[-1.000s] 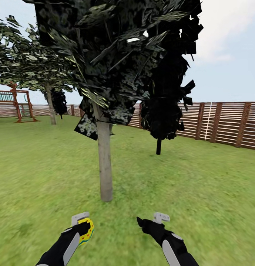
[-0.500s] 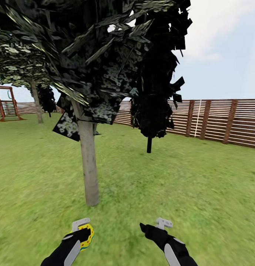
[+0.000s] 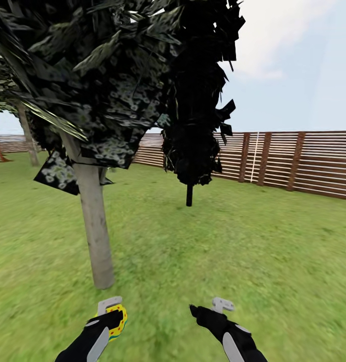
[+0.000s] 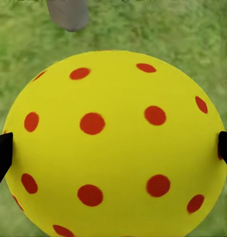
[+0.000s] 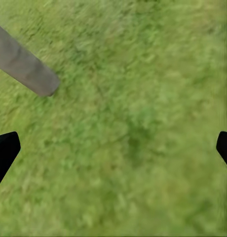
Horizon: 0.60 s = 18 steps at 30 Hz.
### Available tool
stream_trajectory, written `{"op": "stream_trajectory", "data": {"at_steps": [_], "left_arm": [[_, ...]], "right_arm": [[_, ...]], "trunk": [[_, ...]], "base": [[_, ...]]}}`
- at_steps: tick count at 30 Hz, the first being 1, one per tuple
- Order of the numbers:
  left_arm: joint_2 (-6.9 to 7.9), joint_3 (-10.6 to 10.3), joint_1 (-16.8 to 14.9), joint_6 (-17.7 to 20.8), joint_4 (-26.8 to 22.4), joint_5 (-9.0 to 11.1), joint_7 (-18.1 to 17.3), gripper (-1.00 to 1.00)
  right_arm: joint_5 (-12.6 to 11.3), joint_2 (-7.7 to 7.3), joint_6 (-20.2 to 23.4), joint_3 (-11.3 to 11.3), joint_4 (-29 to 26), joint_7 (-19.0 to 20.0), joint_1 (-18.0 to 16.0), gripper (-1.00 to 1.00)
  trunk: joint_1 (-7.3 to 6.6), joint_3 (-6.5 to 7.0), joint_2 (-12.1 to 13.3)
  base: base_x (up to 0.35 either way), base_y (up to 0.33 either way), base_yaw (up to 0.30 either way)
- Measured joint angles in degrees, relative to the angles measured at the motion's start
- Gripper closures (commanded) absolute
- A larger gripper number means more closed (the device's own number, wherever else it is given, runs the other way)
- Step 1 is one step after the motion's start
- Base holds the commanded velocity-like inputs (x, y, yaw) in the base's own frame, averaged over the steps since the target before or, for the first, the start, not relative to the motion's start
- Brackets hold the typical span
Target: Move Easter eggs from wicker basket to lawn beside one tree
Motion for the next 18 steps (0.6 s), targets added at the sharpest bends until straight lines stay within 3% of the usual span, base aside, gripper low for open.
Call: {"op": "stream_trajectory", "data": {"at_steps": [8,18], "left_arm": [[-0.01,0.00,0.00,-0.27,0.00,0.00,-0.04,1.00],[-0.05,0.00,0.01,-0.40,-0.02,0.01,-0.05,1.00]], "right_arm": [[-0.01,0.00,-0.06,0.10,-0.03,0.27,0.00,-1.00],[0.36,0.18,-0.30,0.54,0.05,0.40,-0.01,-1.00]], "trunk": [[0.00,-0.67,0.00],[0.00,-0.85,0.00]], "base": [[0.268,-0.190,-0.120],[0.275,-0.174,-0.014]]}}
